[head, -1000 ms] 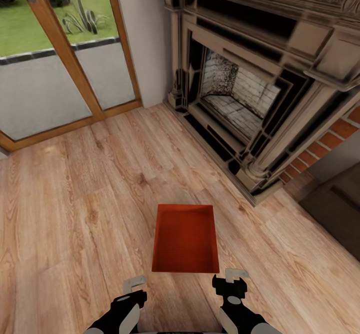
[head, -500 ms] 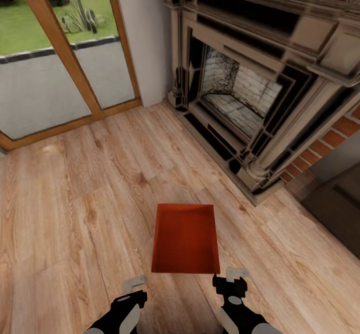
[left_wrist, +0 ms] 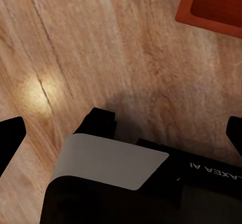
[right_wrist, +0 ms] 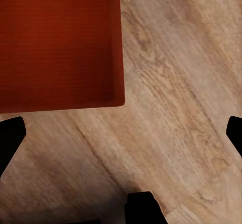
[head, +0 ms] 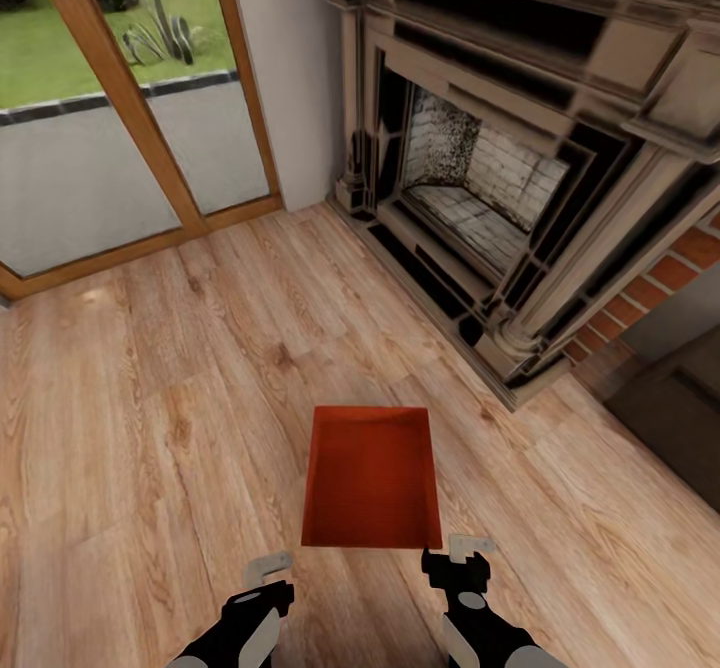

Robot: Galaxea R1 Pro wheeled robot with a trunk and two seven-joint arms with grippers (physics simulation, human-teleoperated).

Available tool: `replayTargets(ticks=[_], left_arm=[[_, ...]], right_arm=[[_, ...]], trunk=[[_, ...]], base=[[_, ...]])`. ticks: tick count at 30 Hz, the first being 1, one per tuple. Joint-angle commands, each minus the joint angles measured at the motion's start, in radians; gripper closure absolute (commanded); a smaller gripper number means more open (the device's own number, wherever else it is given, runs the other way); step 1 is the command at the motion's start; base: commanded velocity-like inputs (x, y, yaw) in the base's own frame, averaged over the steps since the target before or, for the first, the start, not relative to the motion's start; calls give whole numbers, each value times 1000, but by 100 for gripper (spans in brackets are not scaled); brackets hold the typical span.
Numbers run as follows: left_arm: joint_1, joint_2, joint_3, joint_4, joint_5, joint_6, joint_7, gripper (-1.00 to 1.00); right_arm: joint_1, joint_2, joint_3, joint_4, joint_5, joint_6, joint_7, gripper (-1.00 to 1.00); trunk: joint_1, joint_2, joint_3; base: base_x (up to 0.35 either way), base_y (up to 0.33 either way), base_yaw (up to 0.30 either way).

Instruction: Move the two storage containers from the living room to the garage. In the garage, place one container on the floor and stack the other container on top of it (either order is fine).

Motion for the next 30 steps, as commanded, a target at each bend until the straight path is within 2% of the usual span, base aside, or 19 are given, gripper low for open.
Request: replayTargets(ticks=[1,8,16,30], left_arm=[[0,1,-9,-3,8,6,7,-100],[0,1,-9,-2,8,6,7,-100],[0,2,-8,-2,8,6,7,-100],[0,2,-8,-2,8,6,7,-100]], right_arm=[[-1,0,6,1,-1,-2,-6,-100],[-1,-4,7,-2,0,-3,2,-100],[-1,-8,7,-7,1,-26,105,-100],[-1,-8,7,-7,1,-28,116,-100]], trunk=[[4,-8,-4],[31,-57,-26],[61,-113,-51],[115,-211,-95]], base=[[0,0,0],[0,0,0],[0,0,0],[0,0,0]])
